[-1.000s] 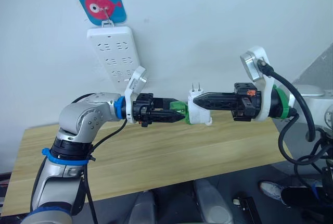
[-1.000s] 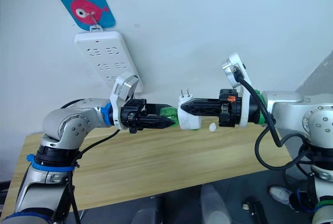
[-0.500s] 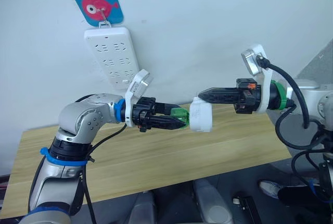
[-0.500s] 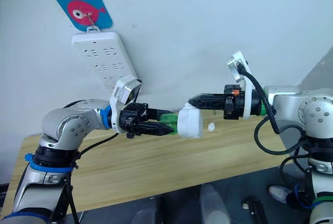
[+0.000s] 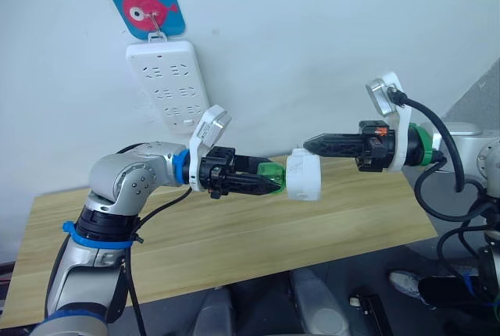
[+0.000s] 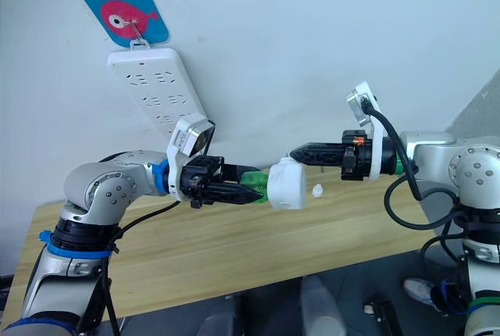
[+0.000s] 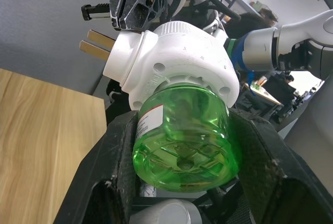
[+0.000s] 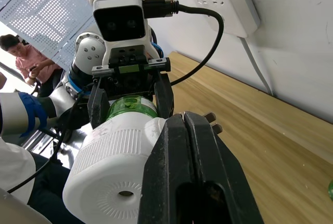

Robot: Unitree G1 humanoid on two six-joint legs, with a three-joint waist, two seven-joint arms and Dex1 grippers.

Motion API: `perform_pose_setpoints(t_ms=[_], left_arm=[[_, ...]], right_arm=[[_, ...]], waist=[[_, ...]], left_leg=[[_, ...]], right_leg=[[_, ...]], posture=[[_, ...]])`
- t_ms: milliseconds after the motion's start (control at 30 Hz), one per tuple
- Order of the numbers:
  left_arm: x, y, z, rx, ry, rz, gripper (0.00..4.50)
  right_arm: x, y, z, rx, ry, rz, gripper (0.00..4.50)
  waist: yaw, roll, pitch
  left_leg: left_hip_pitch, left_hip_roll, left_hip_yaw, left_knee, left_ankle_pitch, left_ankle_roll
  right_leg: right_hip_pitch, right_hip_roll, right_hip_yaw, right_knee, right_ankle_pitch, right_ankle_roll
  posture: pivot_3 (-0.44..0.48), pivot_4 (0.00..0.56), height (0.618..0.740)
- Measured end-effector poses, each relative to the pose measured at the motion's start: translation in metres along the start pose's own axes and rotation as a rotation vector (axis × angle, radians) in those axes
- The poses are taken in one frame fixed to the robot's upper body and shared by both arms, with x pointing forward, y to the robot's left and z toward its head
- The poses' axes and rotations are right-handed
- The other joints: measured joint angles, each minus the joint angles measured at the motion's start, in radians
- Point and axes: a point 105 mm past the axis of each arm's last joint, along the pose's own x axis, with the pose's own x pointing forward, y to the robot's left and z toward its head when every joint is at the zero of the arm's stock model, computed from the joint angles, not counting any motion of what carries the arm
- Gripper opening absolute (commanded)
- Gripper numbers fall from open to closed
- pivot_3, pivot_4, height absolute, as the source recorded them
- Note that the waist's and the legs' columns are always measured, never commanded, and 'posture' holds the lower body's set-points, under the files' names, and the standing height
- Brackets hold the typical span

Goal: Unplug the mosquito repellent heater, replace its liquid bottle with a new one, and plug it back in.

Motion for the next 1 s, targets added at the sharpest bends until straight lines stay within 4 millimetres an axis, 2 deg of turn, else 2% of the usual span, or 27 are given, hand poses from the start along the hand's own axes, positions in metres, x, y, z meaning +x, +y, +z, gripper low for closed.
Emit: perform_pose_setpoints(t_ms=[67,233,300,367,500,567,700,900,1000], left_arm=[[0.000,0.003,0.002,0.023,-0.012,0.020,2.25],[-0.003,0.009,0.000,0.109,-0.082,0.116,2.25],[-0.001,0.012,-0.006,0.119,-0.122,0.161,2.25],[0.002,0.014,-0.014,0.133,-0.148,0.199,2.25],[0.008,0.015,-0.025,0.187,-0.171,0.260,2.25],[0.011,0.013,-0.027,0.204,-0.189,0.278,2.25],[0.015,0.012,-0.023,0.234,-0.237,0.307,2.25],[0.016,0.015,-0.019,0.284,-0.285,0.369,2.25],[0.018,0.017,-0.017,0.293,-0.319,0.392,2.25]], right_arm=[[-0.001,-0.002,0.003,-0.004,-0.020,-0.022,0.00],[-0.024,-0.013,0.007,0.007,-0.094,-0.135,0.00],[-0.033,-0.016,0.004,0.031,-0.130,-0.181,0.37],[-0.039,-0.016,0.001,0.046,-0.159,-0.218,0.93],[-0.047,-0.015,-0.006,0.077,-0.217,-0.287,2.44],[-0.050,-0.012,-0.010,0.100,-0.243,-0.310,3.22],[-0.052,-0.006,-0.019,0.171,-0.290,-0.319,4.46],[-0.041,0.016,-0.028,0.259,-0.344,-0.277,4.50],[-0.039,0.017,-0.027,0.282,-0.392,-0.303,4.50]], waist=[[0.001,0.000,0.000],[0.002,0.000,-0.002],[0.002,0.000,-0.002],[0.001,0.001,-0.005],[0.002,0.002,-0.012],[0.001,0.002,-0.013],[0.002,0.002,-0.015],[0.001,0.004,-0.023],[0.002,0.004,-0.033]], left_leg=[[0.000,0.000,0.000,0.000,0.000,0.000],[0.000,0.000,0.000,0.000,0.000,0.000],[0.000,0.001,0.001,0.000,0.000,0.000],[0.000,0.001,0.001,0.000,0.000,0.000],[0.000,0.000,0.002,0.000,0.000,0.000],[0.001,0.000,0.002,0.000,0.000,0.000],[0.001,0.000,0.002,0.000,0.000,0.001],[0.001,0.000,0.002,0.000,0.000,0.001],[0.001,0.000,0.002,0.000,0.000,0.001]], right_leg=[[0.000,0.000,0.000,0.000,0.000,0.000],[0.000,-0.001,0.000,-0.001,0.000,0.000],[0.000,-0.001,0.001,-0.001,0.000,0.000],[0.000,-0.001,0.001,0.000,0.000,0.000],[0.001,-0.001,0.001,0.000,0.000,0.000],[0.001,0.000,0.002,0.000,0.000,0.000],[0.002,0.000,0.002,0.000,0.000,0.000],[0.002,0.001,0.002,0.000,0.000,0.000],[0.002,0.001,0.002,-0.001,0.000,0.000]], posture=[[-0.242,0.176,0.740],[-0.245,0.178,0.740],[-0.252,0.178,0.740],[-0.252,0.178,0.740],[-0.260,0.178,0.740],[-0.260,0.178,0.740],[-0.262,0.176,0.740],[-0.263,0.165,0.740],[-0.267,0.161,0.740]])
